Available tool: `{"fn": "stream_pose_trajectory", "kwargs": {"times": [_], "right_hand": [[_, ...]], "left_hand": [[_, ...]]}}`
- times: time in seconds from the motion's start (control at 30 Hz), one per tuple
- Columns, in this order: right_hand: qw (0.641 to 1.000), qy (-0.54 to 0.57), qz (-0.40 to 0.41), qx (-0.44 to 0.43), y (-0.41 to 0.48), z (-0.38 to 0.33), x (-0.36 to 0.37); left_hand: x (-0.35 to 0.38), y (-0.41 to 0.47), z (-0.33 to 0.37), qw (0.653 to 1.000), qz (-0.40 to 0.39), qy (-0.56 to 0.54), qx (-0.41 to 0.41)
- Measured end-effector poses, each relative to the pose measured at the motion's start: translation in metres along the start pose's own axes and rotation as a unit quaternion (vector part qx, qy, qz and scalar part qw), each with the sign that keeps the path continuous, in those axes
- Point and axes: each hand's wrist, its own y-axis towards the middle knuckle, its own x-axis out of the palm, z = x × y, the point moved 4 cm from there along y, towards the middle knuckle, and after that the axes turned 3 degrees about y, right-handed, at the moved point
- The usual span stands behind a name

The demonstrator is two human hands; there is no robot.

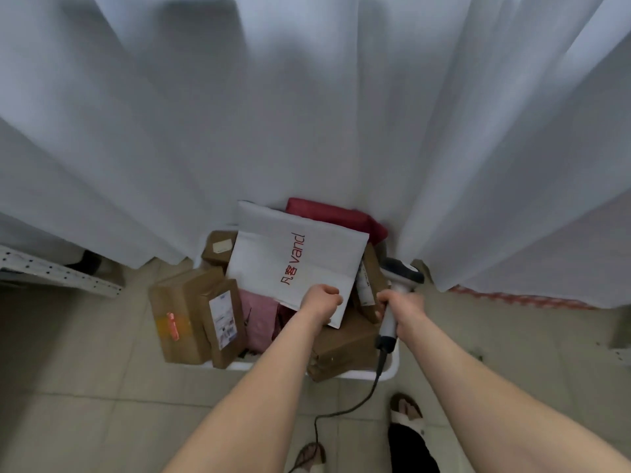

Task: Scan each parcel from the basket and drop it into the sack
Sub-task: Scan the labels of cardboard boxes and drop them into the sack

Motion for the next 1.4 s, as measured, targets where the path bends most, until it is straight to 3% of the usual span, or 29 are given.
{"fn": "stream_pose_trajectory", "kwargs": {"times": [0.17, 0.3, 0.57, 0.8, 1.13, 1.4], "right_hand": [[0.998, -0.064, -0.014, 0.009, 0.089, 0.003, 0.006], [0.985, -0.155, -0.069, -0.006, 0.144, 0.005, 0.02], [0.964, -0.235, -0.103, -0.066, 0.266, 0.051, 0.044], [0.952, -0.268, -0.104, -0.103, 0.261, 0.043, 0.05], [0.983, -0.144, -0.079, -0.084, 0.137, -0.02, -0.008], [0.987, -0.018, -0.142, -0.076, 0.016, -0.054, -0.025]], "left_hand": [[0.047, 0.067, -0.012, 0.999, -0.001, -0.01, -0.037], [0.076, 0.115, -0.03, 0.998, 0.006, -0.012, -0.069], [0.093, 0.172, -0.063, 0.993, 0.034, -0.039, -0.108], [0.103, 0.181, -0.074, 0.991, 0.033, -0.055, -0.121], [0.081, 0.11, -0.036, 0.996, 0.032, -0.025, -0.084], [0.019, 0.006, 0.001, 0.998, 0.025, 0.009, -0.056]]}}
